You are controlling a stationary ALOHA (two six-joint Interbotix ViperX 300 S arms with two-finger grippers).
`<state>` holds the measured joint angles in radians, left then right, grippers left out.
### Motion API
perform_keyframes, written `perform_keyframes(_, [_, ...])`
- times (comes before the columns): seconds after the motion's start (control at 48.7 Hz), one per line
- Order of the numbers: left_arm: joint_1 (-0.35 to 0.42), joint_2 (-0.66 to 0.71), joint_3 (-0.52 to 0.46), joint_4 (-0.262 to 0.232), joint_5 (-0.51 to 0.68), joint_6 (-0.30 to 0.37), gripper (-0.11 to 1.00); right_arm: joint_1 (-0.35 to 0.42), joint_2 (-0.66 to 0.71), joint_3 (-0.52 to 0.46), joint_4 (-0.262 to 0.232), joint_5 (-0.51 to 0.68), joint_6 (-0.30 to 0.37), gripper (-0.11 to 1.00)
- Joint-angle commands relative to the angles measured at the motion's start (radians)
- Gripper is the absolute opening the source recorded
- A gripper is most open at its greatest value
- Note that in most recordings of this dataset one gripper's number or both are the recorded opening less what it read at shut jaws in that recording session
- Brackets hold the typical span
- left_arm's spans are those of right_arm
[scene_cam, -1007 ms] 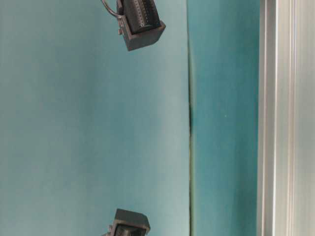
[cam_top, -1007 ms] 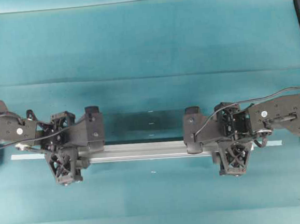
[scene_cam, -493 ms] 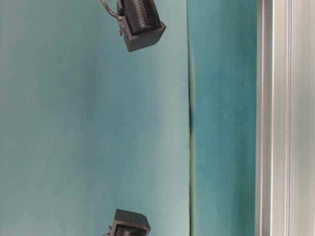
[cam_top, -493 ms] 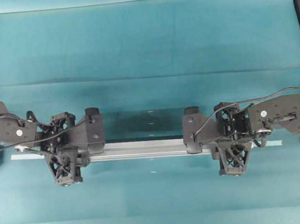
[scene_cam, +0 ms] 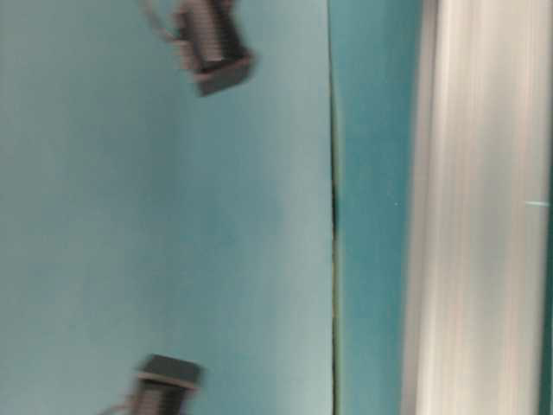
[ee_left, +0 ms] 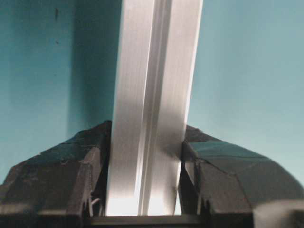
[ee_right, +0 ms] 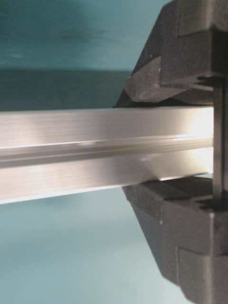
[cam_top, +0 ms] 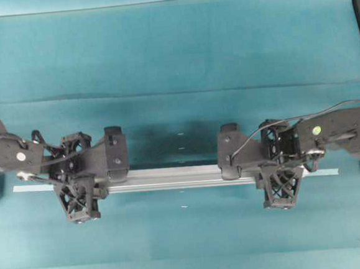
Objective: Lift the metal rail with both hands and move it towards you.
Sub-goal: 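Lift the gripped rail upward with both grippers together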
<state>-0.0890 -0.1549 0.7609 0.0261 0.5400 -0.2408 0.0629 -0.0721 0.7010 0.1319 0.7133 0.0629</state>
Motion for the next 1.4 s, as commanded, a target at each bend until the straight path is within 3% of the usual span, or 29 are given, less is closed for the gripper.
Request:
perform_keyframes(0.0, [0.011, -0.063, -0.077, -0.005, 0.080, -0.017, 0.32, -0.012, -0.054, -0.071, 0.015, 0.064, 0.006, 0.36])
perform_keyframes(0.267, [0.026, -0.178, -0.198, -0.005, 0.290, -0.014, 0.32, -0.069, -0.156, -0.258, 0.028, 0.373, 0.051, 0.36])
perform_keyframes(0.493, [0.041, -0.236, -0.307, -0.005, 0.446, -0.012, 0.32, -0.074, -0.172, -0.425, 0.028, 0.584, 0.072, 0.36])
perform_keyframes(0.945, [0.055, -0.238, -0.597, -0.005, 0.756, -0.008, 0.32, -0.074, -0.150, -0.706, 0.028, 0.879, 0.140, 0.36])
perform_keyframes(1.212, [0.054, -0.212, -0.752, -0.005, 0.965, -0.011, 0.32, -0.072, -0.144, -0.825, 0.028, 0.931, 0.198, 0.36])
perform_keyframes(1.377, [0.048, -0.193, -0.822, -0.005, 0.986, -0.015, 0.32, -0.069, -0.141, -0.873, 0.028, 0.983, 0.255, 0.36])
